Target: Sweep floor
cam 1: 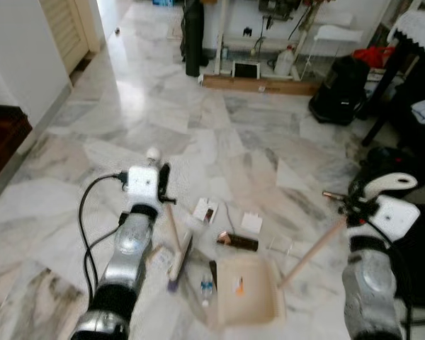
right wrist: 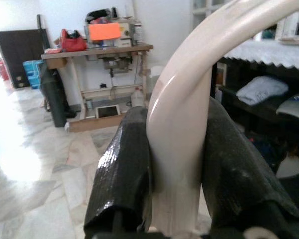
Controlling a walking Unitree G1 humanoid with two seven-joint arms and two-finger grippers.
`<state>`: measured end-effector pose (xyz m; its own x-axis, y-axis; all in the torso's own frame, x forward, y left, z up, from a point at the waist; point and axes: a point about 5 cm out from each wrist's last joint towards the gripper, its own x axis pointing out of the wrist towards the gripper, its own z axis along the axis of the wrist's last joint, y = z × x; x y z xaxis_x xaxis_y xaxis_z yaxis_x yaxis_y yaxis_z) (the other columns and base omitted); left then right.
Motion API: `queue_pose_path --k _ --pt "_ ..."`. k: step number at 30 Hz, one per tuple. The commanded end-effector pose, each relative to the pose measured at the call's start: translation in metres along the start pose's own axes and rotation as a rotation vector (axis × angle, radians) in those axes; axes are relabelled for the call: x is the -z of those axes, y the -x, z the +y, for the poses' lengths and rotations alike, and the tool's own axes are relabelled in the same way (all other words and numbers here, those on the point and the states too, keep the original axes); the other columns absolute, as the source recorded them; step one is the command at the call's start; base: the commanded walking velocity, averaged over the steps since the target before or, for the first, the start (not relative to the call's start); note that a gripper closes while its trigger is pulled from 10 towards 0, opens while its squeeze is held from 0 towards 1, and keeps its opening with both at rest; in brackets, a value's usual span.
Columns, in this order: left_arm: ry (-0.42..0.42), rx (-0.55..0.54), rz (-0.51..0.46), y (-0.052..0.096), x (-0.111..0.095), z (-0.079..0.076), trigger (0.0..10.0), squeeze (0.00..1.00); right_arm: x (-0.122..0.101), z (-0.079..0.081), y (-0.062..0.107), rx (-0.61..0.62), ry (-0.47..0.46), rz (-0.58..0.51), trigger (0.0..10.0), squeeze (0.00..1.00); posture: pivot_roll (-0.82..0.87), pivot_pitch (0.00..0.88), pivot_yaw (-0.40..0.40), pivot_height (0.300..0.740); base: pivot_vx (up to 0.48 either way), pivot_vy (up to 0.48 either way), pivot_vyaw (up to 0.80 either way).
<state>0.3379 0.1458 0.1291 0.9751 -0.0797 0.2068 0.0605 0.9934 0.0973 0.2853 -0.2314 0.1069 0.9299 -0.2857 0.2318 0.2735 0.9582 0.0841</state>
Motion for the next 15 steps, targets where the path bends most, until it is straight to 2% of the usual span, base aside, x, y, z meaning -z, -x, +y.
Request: queue_pose_path --k 1,3,15 --pt "0.009 0.020 -0.053 -0.0036 -0.0102 -0.0068 10.0 0.00 -0.0074 -0.0069 -0.0023 0.022 0.003 -0.036 10.0 0.00 0.07 0.071 -0.036 0.740 0.289 0.000 0.00" --pt "0.010 0.019 -0.055 -0.0035 -0.0103 -0.0067 10.0 0.00 -0.0074 -0.0068 -0.0022 0.021 0.004 -0.036 10.0 0.00 0.07 0.070 -0.036 0.740 0.285 0.000 0.00" --pt "0.015 0.035 -0.054 -0.0028 -0.0099 -0.0064 10.0 0.00 -0.0054 -0.0080 0.0003 0.023 0.006 -0.030 10.0 0.00 0.07 0.054 -0.031 0.740 0.000 0.000 0.00"
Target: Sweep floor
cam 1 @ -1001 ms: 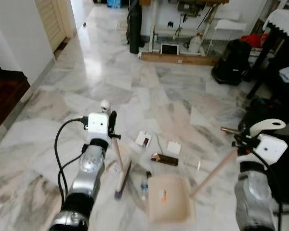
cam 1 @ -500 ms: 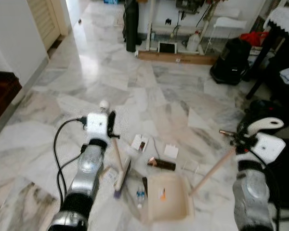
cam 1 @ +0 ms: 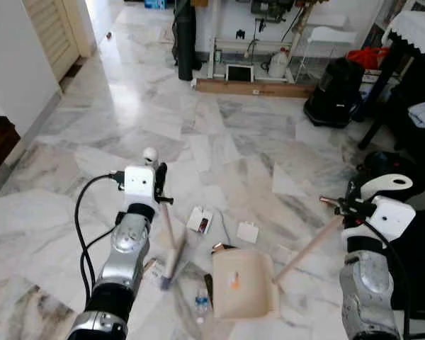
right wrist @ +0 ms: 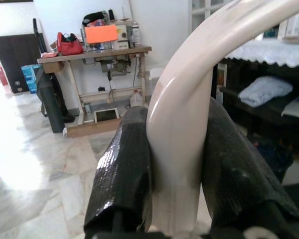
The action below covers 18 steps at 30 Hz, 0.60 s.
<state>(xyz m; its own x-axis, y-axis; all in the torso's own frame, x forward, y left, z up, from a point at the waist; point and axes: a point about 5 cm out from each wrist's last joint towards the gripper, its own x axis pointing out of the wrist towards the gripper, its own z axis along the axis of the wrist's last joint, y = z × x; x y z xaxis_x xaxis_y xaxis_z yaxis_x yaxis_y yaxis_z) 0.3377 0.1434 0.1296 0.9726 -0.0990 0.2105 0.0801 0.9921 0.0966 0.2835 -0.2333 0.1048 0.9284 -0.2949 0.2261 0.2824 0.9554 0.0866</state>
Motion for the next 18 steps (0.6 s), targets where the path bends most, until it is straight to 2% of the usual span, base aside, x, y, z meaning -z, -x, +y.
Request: queue_pose_path --k 1,18 --pt "0.012 0.021 -0.046 -0.002 -0.009 -0.005 10.0 0.00 -0.007 -0.006 -0.001 0.014 0.008 -0.035 10.0 0.00 0.07 0.053 -0.031 0.740 0.000 0.000 0.00" --pt "0.032 0.096 -0.020 -0.002 -0.005 -0.011 10.0 0.00 0.014 -0.014 0.014 0.037 0.042 0.036 10.0 0.00 0.07 0.094 -0.014 0.740 0.000 0.000 0.00"
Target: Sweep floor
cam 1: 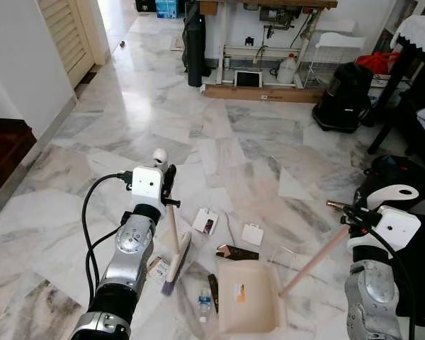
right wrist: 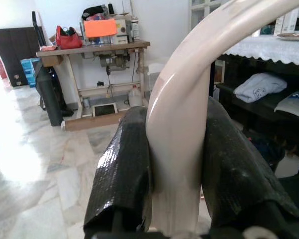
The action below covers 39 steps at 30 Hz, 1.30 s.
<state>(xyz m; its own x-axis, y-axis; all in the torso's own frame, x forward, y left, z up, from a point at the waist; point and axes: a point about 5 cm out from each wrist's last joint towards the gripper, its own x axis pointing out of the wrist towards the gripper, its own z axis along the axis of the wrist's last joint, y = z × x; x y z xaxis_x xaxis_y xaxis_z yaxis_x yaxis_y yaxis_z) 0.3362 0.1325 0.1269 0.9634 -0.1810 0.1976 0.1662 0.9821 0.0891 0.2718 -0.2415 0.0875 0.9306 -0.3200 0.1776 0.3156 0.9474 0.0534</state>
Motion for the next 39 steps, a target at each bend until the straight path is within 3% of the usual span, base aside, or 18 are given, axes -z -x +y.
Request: queue_pose_path --k 1,15,39 --pt "0.006 0.018 -0.024 -0.002 -0.006 -0.001 10.0 0.00 0.002 -0.002 0.003 0.012 0.004 -0.006 10.0 0.00 0.07 0.095 -0.013 0.740 0.000 0.000 0.00" --pt "0.005 0.062 -0.016 -0.005 -0.008 -0.001 10.0 0.00 0.021 0.001 0.011 0.000 0.038 0.055 10.0 0.00 0.08 0.156 -0.001 0.740 0.000 0.000 0.00" --pt "0.024 0.081 0.025 0.005 -0.003 -0.003 10.0 0.00 0.042 0.000 0.032 -0.018 0.095 0.122 10.0 0.00 0.09 0.242 -0.009 0.740 0.000 0.000 0.00"
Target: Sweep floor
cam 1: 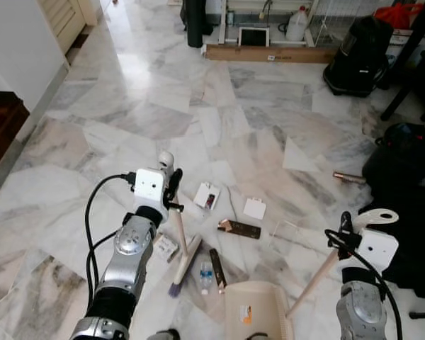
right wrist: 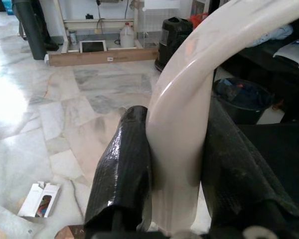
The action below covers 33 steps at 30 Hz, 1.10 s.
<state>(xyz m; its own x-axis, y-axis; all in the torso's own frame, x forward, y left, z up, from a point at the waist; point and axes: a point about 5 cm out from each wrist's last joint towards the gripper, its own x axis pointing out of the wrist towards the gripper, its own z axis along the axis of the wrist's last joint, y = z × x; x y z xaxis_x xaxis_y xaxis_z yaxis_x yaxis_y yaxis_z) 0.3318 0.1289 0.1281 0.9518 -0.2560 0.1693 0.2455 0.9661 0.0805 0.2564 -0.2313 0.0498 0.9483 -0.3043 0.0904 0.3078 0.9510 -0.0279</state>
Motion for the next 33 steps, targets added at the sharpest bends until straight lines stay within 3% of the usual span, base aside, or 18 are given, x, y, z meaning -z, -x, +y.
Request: queue_pose_path --k 1,11,22,28,33 --pt "0.000 0.003 0.004 0.002 -0.001 0.001 10.0 0.00 0.009 -0.001 0.007 0.001 0.015 0.034 10.0 0.00 0.09 0.246 -0.007 0.740 0.000 0.000 0.00" --pt "-0.007 0.041 0.038 0.002 -0.001 0.004 10.0 0.00 0.007 0.000 0.003 0.015 0.013 0.026 10.0 0.00 0.10 0.249 0.003 0.740 0.000 0.000 0.00" --pt "-0.090 0.028 0.093 0.018 0.001 0.026 10.0 0.00 0.005 0.001 -0.001 0.026 0.012 0.014 10.0 0.00 0.11 0.208 0.008 0.740 0.000 0.000 0.00" --pt "-0.068 0.165 0.166 0.028 0.002 0.020 10.0 0.00 0.003 0.002 -0.007 0.026 0.010 0.004 10.0 0.00 0.12 0.178 0.011 0.740 0.000 0.000 0.00" --pt "-0.030 0.189 0.213 0.029 0.007 0.017 10.0 0.00 0.001 0.003 -0.011 0.027 0.009 -0.004 10.0 0.00 0.12 0.162 0.010 0.740 0.000 0.000 0.00"
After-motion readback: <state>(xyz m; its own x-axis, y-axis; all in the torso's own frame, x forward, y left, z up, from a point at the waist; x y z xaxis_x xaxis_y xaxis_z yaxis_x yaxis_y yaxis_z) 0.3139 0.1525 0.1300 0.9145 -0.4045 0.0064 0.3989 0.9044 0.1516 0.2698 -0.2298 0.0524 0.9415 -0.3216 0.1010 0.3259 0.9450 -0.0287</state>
